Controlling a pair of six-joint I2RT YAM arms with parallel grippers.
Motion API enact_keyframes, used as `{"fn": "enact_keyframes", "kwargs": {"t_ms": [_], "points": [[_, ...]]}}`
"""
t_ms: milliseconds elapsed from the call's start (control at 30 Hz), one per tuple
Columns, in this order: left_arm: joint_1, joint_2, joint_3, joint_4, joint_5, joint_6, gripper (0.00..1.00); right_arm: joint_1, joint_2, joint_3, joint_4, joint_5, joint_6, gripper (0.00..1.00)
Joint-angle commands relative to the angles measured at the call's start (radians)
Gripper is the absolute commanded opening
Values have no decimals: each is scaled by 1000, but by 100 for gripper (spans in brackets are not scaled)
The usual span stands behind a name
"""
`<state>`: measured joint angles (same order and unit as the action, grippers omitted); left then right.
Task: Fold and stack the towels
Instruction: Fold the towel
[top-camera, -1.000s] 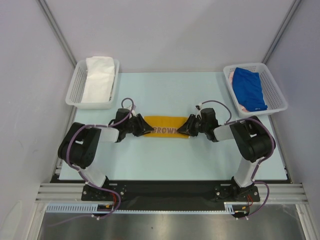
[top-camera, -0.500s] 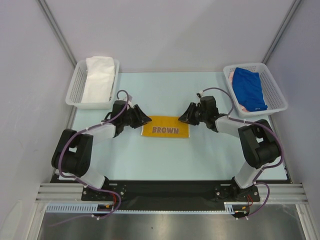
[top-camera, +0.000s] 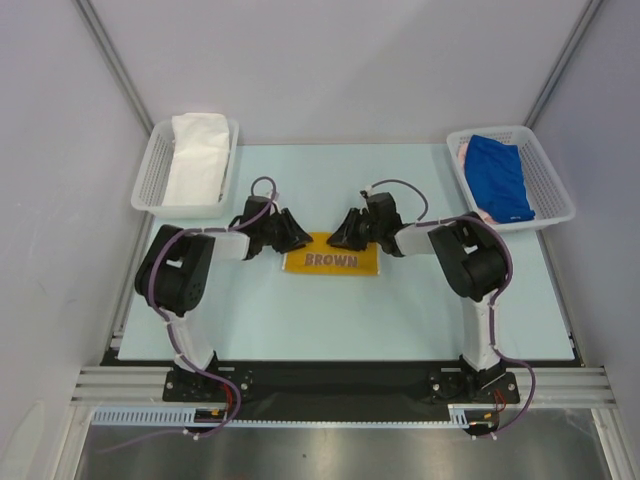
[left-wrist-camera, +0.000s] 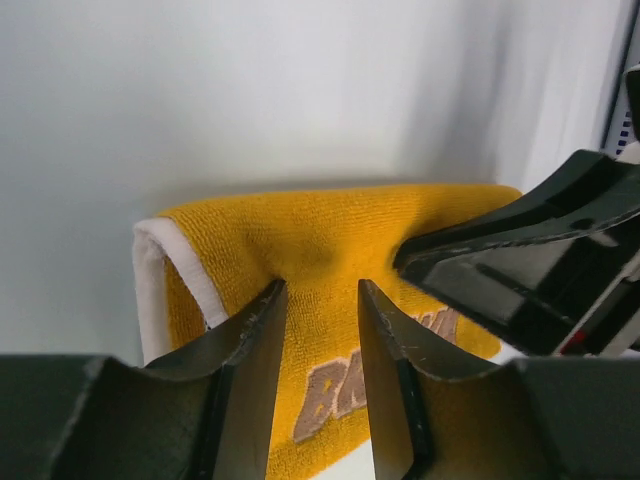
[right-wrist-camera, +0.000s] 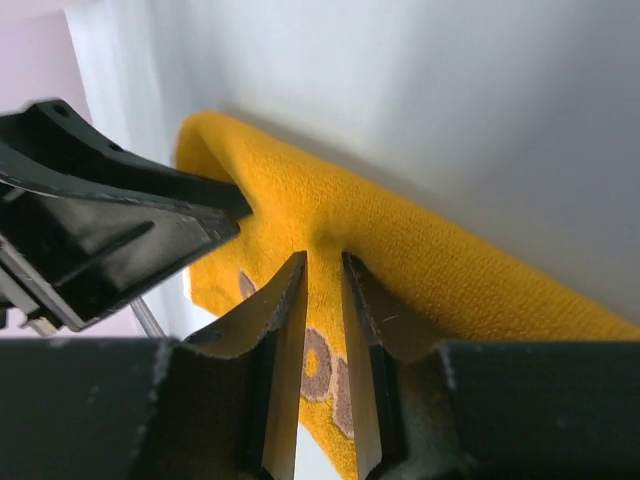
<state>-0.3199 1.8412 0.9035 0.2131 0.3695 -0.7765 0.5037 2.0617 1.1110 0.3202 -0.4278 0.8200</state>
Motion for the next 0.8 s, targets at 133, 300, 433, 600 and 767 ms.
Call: {"fn": "enact_keyframes", "kwargs": {"t_ms": [133,300,433,600,767], "points": [[53,27,3,-27,-72,25,41,-114,-18,-63,74,1,25,26],[65,18,11,-35,-73,37,41,-181,-38,-120,99,-20,51,26],[65,-17,34,-59,-61,52,44,-183,-61,-106,30,10,-13,26],[65,-138,58,-234,-194,82,51,-177,-123,-76,-110,104,-145,28],[65,-230,54,-355,-270,123,55,-177,-138,-19,-216,149,-248,29]]}}
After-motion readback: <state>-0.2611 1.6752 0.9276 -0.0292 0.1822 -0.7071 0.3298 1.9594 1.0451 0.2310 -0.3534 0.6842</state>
